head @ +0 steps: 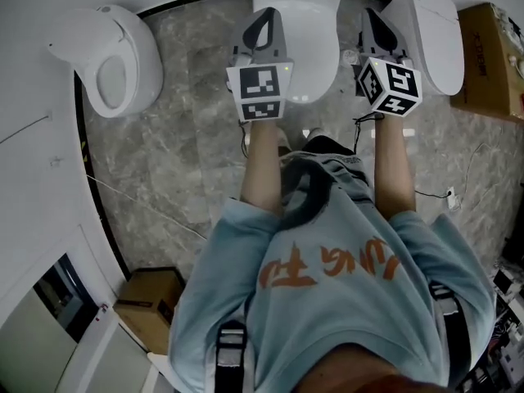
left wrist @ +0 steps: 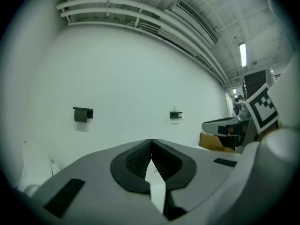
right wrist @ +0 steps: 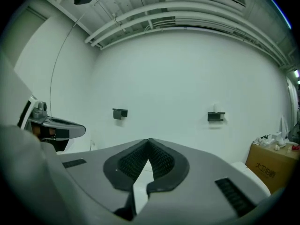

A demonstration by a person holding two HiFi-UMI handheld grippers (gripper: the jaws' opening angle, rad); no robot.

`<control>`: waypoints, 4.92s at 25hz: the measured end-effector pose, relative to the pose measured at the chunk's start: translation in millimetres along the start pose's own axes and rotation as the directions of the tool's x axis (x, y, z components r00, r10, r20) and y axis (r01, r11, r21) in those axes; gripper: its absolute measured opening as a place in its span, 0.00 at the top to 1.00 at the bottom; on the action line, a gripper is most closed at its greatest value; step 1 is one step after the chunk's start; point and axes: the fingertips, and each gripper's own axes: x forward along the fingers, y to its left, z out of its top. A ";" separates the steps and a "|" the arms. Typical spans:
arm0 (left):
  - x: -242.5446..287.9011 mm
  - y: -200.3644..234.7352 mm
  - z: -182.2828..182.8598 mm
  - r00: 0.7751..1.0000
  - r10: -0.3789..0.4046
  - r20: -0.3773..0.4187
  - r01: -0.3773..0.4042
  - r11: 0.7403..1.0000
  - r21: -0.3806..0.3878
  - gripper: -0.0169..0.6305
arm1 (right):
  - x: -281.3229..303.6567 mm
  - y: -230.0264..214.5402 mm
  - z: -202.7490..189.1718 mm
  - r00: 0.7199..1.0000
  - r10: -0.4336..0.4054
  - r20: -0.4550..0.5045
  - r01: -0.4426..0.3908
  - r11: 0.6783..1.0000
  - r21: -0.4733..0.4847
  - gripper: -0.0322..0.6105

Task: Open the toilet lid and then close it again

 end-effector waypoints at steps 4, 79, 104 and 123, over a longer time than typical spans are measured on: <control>0.6 -1.6 -16.0 0.999 0.006 -0.033 -0.006 1.000 -0.024 0.93 | -9.5 -2.9 -11.5 1.000 -0.003 -0.024 0.002 1.000 -0.015 0.93; 35.6 -127.6 -579.8 0.319 -0.291 -0.902 0.891 0.416 0.181 0.41 | -15.5 84.2 -587.7 0.323 0.463 -0.826 -0.888 0.449 -0.095 0.42; 27.5 -144.9 -628.3 0.363 -0.188 -0.913 0.898 0.331 0.289 0.39 | -20.1 93.9 -633.4 0.408 0.288 -0.866 -0.896 0.311 -0.318 0.26; 42.4 -119.7 -521.5 0.464 -0.085 -0.882 0.833 0.379 0.402 0.39 | -6.9 83.8 -491.5 0.422 0.404 -0.812 -0.901 0.287 -0.326 0.25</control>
